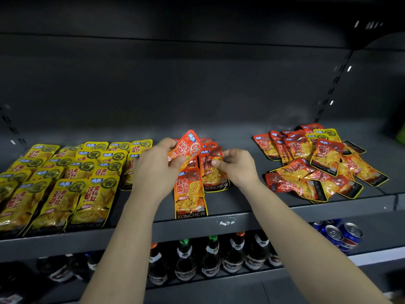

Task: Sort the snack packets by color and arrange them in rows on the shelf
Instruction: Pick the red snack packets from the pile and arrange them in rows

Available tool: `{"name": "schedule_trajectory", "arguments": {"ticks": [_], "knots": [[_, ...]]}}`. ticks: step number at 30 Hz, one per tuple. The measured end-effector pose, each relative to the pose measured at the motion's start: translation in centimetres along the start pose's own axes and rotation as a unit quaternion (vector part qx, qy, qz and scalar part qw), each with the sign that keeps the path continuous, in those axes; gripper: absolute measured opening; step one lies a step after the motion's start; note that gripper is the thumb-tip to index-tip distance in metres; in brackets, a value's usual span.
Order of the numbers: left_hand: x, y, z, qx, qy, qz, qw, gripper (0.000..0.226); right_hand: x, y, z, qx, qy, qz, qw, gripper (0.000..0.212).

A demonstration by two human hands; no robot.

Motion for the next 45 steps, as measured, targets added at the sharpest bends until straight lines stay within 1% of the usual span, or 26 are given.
{"name": "schedule_trajectory", "arguments": {"ticks": [2, 8, 12, 14, 16, 18, 20, 23, 25, 26, 28, 29, 31, 33, 35, 36, 37, 39, 40, 42, 45], "knots": [[-0.2, -0.1, 0.1, -0.002, -0.001, -0.003, 1.000, 0.036, -0.1, 0.0, 0.1, -0.009, 0.011, 0.002, 1.000, 0.021], [-0.8, -0.3, 0.1, 0.003, -0.010, -0.008, 1.000, 0.032, -0.6, 0.1, 0.2, -0.036, 0.096, 0.005, 0.995, 0.037], [-0.9, -0.2, 0.1, 0.011, -0.017, -0.004, 1.000, 0.033, -0.6, 0.1, 0.0, -0.019, 0.112, -0.011, 0.993, 0.047], [-0.9, -0.1, 0.2, 0.012, 0.005, 0.001, 1.000, 0.034, -0.7, 0.1, -0.1, -0.014, 0.098, -0.018, 0.995, 0.046], [-0.7, 0.3, 0.3, 0.001, 0.061, 0.007, 0.998, 0.030, -1.2, 0.4, -0.4, 0.011, 0.057, -0.043, 0.997, 0.035], [-0.6, 0.6, 0.5, -0.031, 0.152, -0.001, 0.988, 0.021, -2.0, 0.9, -0.7, 0.031, -0.039, -0.063, 0.997, 0.023], [-0.4, 0.8, 0.9, -0.075, 0.248, -0.021, 0.966, 0.012, -2.9, 1.6, -0.7, 0.006, -0.166, -0.063, 0.984, 0.022], [0.1, 1.2, 1.6, -0.129, 0.363, -0.045, 0.922, 0.009, -4.3, 2.4, -0.5, -0.062, -0.292, -0.079, 0.951, 0.019], [0.7, 1.6, 2.1, -0.159, 0.416, -0.057, 0.893, 0.010, -5.5, 3.0, -0.4, -0.090, -0.339, -0.086, 0.932, 0.017], [1.0, 1.9, 2.3, -0.173, 0.438, -0.062, 0.880, 0.010, -5.9, 3.2, -0.3, -0.094, -0.349, -0.089, 0.928, 0.020], [1.3, 2.2, 2.6, -0.191, 0.463, -0.071, 0.863, 0.009, -6.3, 3.4, -0.2, -0.085, -0.353, -0.089, 0.927, 0.026], [1.3, 2.2, 2.8, -0.196, 0.466, -0.075, 0.860, 0.009, -6.4, 3.4, -0.3, -0.074, -0.353, -0.085, 0.929, 0.028], [1.2, 2.1, 3.1, -0.208, 0.454, -0.070, 0.863, 0.012, -6.1, 3.3, -0.5, -0.057, -0.345, -0.080, 0.933, 0.024], [1.2, 2.1, 3.2, -0.226, 0.430, -0.046, 0.873, 0.017, -5.8, 3.2, -0.6, -0.061, -0.326, -0.088, 0.939, 0.017], [1.0, 2.0, 3.0, -0.238, 0.398, -0.024, 0.886, 0.018, -5.7, 3.1, -0.9, -0.067, -0.326, -0.093, 0.938, 0.014], [0.8, 1.8, 2.8, -0.236, 0.369, -0.012, 0.899, 0.018, -5.6, 3.0, -1.2, -0.063, -0.332, -0.093, 0.937, 0.013], [0.5, 1.5, 2.6, -0.222, 0.319, 0.005, 0.921, 0.017, -5.6, 2.8, -1.6, -0.053, -0.338, -0.090, 0.935, 0.012], [-0.3, 0.9, 2.0, -0.170, 0.174, 0.046, 0.969, 0.020, -5.1, 2.2, -2.7, -0.031, -0.325, -0.074, 0.942, 0.010], [-0.7, 0.6, 1.7, -0.141, 0.109, 0.062, 0.982, 0.021, -4.8, 1.9, -3.2, -0.029, -0.303, -0.063, 0.950, 0.010], [-1.3, 0.2, 1.1, -0.098, 0.035, 0.077, 0.992, 0.025, -3.9, 1.7, -3.8, -0.059, -0.234, -0.037, 0.970, 0.010], [-1.9, -0.2, 0.6, -0.057, -0.003, 0.076, 0.995, 0.026, -2.6, 2.0, -3.3, -0.122, -0.113, -0.001, 0.986, 0.012]]}}
Point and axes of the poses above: each hand's wrist, its own y-axis away from the middle knuckle, its own z-axis out of the palm, x = y × z, the point moved 4 cm from there along -y, towards the middle knuckle, and after that the axes turned 13 degrees about -z, right-handed, at the moved point
